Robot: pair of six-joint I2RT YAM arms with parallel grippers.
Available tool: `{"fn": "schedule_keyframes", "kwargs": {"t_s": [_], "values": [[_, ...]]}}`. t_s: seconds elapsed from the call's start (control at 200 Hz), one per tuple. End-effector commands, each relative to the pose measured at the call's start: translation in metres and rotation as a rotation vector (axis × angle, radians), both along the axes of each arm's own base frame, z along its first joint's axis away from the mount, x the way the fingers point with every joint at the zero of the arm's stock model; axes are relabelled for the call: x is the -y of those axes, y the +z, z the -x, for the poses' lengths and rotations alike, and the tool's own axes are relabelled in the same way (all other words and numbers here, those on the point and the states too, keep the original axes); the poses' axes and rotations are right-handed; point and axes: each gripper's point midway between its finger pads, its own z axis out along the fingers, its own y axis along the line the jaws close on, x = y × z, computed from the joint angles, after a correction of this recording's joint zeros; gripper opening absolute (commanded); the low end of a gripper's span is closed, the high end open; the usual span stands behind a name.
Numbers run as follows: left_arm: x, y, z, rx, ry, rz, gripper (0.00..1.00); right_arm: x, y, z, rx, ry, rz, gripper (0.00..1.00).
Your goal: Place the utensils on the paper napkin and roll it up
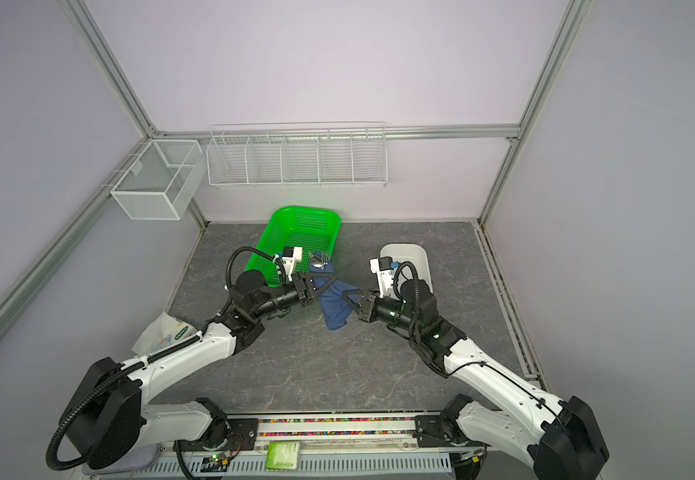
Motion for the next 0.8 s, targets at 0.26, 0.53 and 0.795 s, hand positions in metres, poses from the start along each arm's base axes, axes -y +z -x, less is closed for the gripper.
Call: {"fn": "schedule_keyframes", "kwargs": {"t_s": [0.26,0.53,0.795], "values": [[-0.012,0.028,-0.007,0.077,0.059,0.074,0.01,0.01,-0.025,-0.008,-0.083,-0.072,0.076,0.1],[-0.016,0.029,-0.008,0.115,0.095,0.011,0.0,0.021,-0.013,-0.004,-0.051,-0.1,0.109,0.32],[-0.022,0.03,-0.009,0.157,0.13,-0.061,0.0,0.059,0.026,0.008,0.052,-0.213,0.188,0.55]]}}
